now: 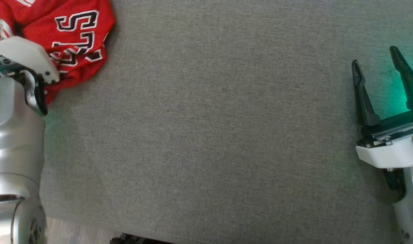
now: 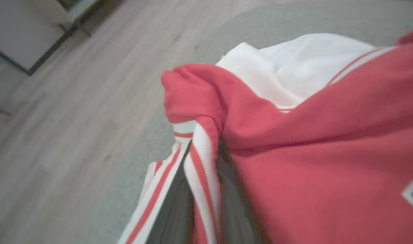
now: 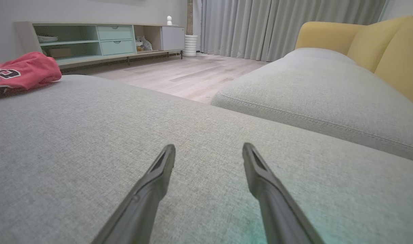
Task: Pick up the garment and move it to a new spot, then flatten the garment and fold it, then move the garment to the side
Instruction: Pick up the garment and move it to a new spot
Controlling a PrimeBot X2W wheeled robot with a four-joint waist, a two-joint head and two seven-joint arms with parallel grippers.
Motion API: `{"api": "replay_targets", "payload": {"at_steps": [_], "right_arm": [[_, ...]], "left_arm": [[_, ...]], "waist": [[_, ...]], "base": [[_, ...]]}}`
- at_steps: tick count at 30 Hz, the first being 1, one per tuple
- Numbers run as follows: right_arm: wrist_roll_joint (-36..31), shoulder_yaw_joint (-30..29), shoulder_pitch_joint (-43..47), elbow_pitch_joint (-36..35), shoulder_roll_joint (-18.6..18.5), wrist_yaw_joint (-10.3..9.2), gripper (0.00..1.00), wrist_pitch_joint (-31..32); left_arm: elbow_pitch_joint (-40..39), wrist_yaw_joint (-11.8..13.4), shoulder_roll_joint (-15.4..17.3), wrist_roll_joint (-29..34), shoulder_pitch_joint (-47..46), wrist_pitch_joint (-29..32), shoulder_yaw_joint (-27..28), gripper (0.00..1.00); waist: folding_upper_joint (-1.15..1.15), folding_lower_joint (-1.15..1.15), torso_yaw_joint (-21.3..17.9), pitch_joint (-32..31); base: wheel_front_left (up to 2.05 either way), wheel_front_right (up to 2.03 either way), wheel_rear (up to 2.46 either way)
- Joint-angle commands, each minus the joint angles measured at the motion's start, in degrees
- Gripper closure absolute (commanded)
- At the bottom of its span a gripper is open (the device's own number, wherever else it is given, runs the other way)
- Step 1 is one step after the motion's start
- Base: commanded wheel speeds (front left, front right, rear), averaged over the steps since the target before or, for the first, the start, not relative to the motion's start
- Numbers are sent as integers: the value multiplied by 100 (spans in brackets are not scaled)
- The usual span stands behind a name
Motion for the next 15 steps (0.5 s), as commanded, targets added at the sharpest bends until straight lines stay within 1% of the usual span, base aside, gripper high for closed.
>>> {"api": "replay_targets", "payload": {"at_steps": [1, 3, 5, 7, 10, 13, 14, 15], "right_arm": [[-60, 110, 266, 335, -5, -4, 0, 62], [-28, 154, 282, 400, 85, -4, 0, 62], [9, 226, 300, 461, 200, -4, 0, 62], [45, 293, 338, 537, 345, -4, 0, 62], [102, 450, 444, 659, 567, -4, 0, 62], [155, 560, 565, 747, 799, -4, 0, 62], [155, 560, 565, 747, 799, -4, 0, 62], [175, 598, 606, 772, 875, -4, 0, 62]], "left_arm": [[-71, 53, 473, 229, 41, -431, -85, 100], [-85, 10, 518, 256, -30, -836, -128, 100], [-186, 66, 649, 422, -79, -1329, -264, 100], [-285, 25, 684, 457, -114, -1690, -319, 100], [-594, -78, 668, 512, -123, -1929, -430, 100], [-1095, -347, 592, 501, -59, -1997, -543, 100], [-1095, -347, 592, 501, -59, -1997, -543, 100], [-1291, -414, 593, 554, -21, -2005, -625, 100]], "waist": [[0, -1, -76, -154], [0, -1, -141, -393], [0, -1, -244, -680], [0, -1, -359, -1000], [0, -1, -574, -1515], [0, -1, -862, -1988], [0, -1, -862, -1988], [0, -1, -983, -2136]], "base": [[0, 0, 0], [0, 0, 0], [0, 0, 0], [0, 0, 0], [0, 0, 0], [0, 0, 0], [0, 0, 0], [0, 0, 0]]}}
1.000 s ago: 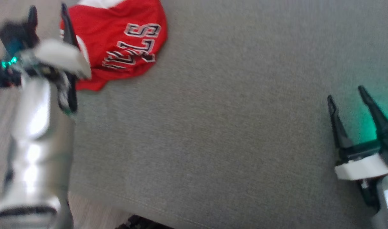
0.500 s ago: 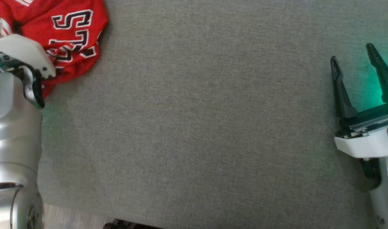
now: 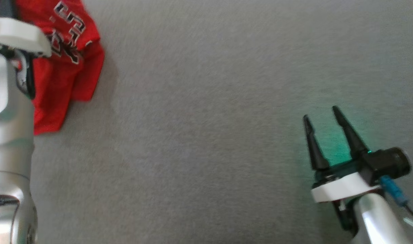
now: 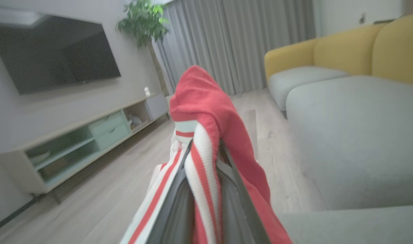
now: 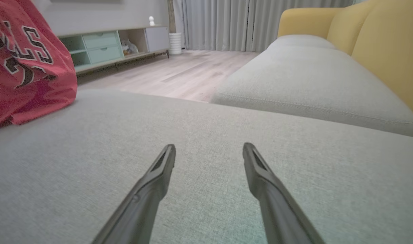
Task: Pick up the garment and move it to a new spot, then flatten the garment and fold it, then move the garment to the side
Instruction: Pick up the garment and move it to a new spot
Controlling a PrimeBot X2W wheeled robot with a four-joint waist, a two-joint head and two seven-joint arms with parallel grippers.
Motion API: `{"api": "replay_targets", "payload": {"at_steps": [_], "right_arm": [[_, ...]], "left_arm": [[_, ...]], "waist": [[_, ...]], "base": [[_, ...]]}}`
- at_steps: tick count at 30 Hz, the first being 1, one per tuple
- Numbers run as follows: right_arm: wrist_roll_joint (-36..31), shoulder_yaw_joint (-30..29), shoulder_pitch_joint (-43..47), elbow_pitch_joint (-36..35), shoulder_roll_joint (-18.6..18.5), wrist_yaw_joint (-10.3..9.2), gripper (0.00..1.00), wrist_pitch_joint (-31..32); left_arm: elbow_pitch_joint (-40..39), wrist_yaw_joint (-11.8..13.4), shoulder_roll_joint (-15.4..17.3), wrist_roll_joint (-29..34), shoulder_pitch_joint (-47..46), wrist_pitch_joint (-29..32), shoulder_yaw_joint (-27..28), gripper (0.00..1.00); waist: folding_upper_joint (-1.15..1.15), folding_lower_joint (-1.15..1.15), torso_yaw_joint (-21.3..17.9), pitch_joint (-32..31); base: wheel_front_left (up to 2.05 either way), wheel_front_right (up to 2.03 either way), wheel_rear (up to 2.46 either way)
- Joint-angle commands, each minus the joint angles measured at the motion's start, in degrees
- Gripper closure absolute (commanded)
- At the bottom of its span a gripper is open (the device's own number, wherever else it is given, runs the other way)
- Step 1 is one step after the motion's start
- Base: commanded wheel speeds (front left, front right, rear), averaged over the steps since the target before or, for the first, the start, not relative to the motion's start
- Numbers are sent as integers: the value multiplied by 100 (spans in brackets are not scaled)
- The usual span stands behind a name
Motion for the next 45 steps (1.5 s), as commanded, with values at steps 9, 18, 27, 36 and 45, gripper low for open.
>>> {"api": "replay_targets", "payload": {"at_steps": [9, 18, 27, 36, 45], "right_arm": [[156, 440, 297, 15, 377, -4, 0, -14], [168, 519, 275, -221, 494, -4, 0, -14], [670, 397, 46, -303, 525, -4, 0, -14], [796, 208, 12, -312, 526, -4, 0, -14], [538, -68, 355, -230, 526, -4, 0, -14]], "left_arm": [[-1886, -314, 206, 239, 311, 186, -414, 100], [-3306, -340, -265, 219, 1015, 522, -924, 100], [-2443, -25, -1033, 304, 2416, -51, -1669, 9], [-2808, 382, -1274, 51, 3281, -69, -1756, 0], [-4058, 897, -1307, -137, 4623, -70, -1281, 0]], "waist": [[0, 1, -1777, -1340], [0, 1, -2721, -1099], [0, 1, -2901, -440], [0, 1, -2554, -411], [0, 1, -1757, -1145]], "base": [[0, 0, 0], [0, 0, 0], [0, 0, 0], [0, 0, 0], [0, 0, 0]]}}
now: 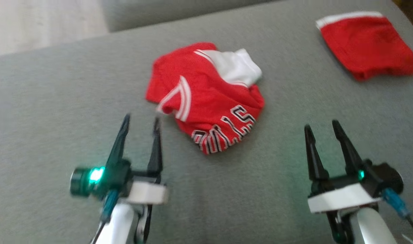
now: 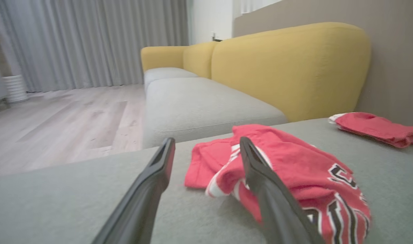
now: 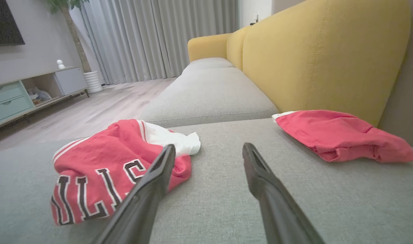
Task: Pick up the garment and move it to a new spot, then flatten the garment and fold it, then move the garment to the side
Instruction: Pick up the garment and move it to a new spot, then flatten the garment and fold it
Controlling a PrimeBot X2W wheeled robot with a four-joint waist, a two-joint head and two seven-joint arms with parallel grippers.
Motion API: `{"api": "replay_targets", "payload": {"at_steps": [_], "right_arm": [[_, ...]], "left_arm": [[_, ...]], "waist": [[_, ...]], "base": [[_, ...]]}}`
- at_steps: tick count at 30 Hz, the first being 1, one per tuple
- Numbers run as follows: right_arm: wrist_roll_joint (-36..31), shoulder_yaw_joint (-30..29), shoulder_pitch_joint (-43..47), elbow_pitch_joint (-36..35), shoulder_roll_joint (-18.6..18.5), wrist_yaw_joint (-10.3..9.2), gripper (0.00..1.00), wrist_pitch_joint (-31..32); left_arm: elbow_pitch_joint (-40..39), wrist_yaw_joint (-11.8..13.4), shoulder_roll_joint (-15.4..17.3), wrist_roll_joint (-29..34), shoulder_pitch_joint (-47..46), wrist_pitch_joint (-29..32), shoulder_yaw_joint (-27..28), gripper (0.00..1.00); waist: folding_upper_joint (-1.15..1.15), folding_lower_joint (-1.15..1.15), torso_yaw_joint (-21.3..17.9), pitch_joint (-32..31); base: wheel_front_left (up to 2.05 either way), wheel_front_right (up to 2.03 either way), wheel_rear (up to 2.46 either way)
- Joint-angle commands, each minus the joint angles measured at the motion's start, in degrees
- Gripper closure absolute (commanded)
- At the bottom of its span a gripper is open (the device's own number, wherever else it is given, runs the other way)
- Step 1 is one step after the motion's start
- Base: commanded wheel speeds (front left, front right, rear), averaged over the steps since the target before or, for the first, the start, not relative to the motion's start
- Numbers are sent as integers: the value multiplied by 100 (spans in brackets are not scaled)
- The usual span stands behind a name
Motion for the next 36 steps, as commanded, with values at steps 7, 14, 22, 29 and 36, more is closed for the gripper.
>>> {"api": "replay_targets", "payload": {"at_steps": [7, 14, 22, 29, 36], "right_arm": [[-184, -76, 440, -154, -6, -4, 0, -21], [-169, -105, 754, -267, -6, -4, 0, -21], [-159, -44, 890, -298, -6, -4, 0, -21], [-165, -62, 907, -274, -6, -4, 0, -21], [-159, -88, 952, -265, -6, -4, 0, -21]], "left_arm": [[-1087, 95, 2, -247, 1225, -29, 774, 0], [-1762, 13, 1, -97, 1994, -29, 1157, 0], [-1896, -41, 1, 12, 2224, -29, 1138, 0], [-1875, -119, 1, 66, 2204, -29, 1041, 0], [-1802, -191, 1, -40, 2211, -29, 1054, 0]], "waist": [[0, 0, 946, -948], [0, 0, 1241, -1207], [0, 0, 1278, -1270], [0, 0, 1220, -1235], [0, 0, 1178, -1242]], "base": [[0, 0, 0], [0, 0, 0], [0, 0, 0], [0, 0, 0], [0, 0, 0]]}}
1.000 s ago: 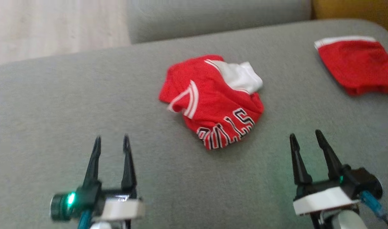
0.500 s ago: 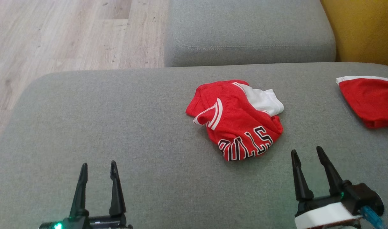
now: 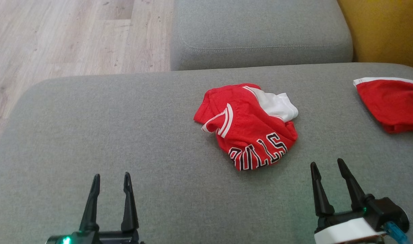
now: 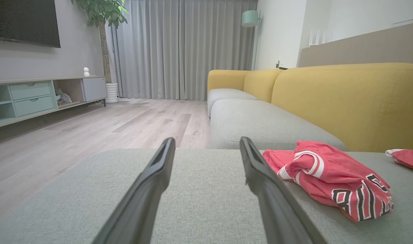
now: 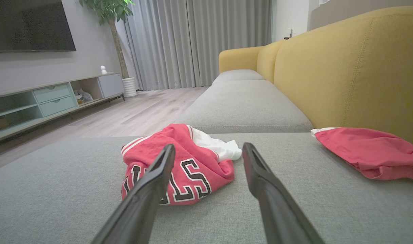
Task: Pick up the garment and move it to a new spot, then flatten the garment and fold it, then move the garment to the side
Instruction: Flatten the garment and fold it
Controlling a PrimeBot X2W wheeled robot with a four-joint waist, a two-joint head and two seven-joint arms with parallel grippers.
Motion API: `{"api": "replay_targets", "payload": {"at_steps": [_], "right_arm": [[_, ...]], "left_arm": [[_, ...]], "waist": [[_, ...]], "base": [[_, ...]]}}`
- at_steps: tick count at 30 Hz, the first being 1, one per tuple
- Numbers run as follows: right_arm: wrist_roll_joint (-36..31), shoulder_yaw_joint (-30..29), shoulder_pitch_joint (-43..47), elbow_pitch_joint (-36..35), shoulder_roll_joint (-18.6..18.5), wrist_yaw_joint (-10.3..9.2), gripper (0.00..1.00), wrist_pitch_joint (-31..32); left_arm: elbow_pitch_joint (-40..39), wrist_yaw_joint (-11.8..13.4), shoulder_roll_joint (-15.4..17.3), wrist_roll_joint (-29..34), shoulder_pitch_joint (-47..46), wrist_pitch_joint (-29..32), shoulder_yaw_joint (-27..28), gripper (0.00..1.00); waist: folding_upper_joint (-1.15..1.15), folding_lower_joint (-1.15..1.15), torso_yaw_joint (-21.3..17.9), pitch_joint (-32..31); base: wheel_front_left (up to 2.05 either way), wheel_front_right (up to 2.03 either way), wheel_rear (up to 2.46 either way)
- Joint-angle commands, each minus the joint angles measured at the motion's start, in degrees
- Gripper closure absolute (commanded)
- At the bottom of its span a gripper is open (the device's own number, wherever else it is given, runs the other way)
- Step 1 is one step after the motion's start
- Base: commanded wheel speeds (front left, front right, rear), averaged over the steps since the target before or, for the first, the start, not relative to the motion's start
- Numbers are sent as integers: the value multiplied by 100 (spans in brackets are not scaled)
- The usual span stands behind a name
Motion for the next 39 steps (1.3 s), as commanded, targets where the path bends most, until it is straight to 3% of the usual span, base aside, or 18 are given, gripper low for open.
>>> {"api": "replay_targets", "payload": {"at_steps": [1, 12, 19, 25, 31, 34, 39], "right_arm": [[-2, 124, -100, -170, -28, -4, 0, -22], [22, 145, -113, -168, -28, -4, 0, -22], [44, 203, -154, -192, -28, -4, 0, -22], [13, 256, -198, -208, -28, -4, 0, -22], [-47, 346, -506, -332, -28, -4, 0, -22], [-38, 398, -724, -375, -28, -4, 0, -22], [20, 541, -1035, -418, -28, -4, 0, -22]], "left_arm": [[-138, -37, -18, -11, -185, -29, 151, 0], [-4, -184, -18, 119, -188, -29, 89, 0], [73, -278, -18, 234, -232, -29, 68, 0], [256, -598, -18, 260, -546, -29, 58, 0], [954, -1192, 84, -117, -1707, 29, 121, 0], [1368, -1380, 348, -487, -2737, 598, 56, 0], [1866, -1445, 959, -1523, -4413, 2193, -486, 0]], "waist": [[0, 0, -6, -4], [0, 0, -50, 5], [0, 0, -281, 119], [0, 0, -598, 325], [0, 0, -932, 949], [0, 0, -1091, 1301], [0, 0, -1363, 1804]], "base": [[0, 0, 0], [0, 0, 0], [0, 0, 0], [0, 0, 0], [0, 0, 0], [0, 0, 0], [0, 0, 0]]}}
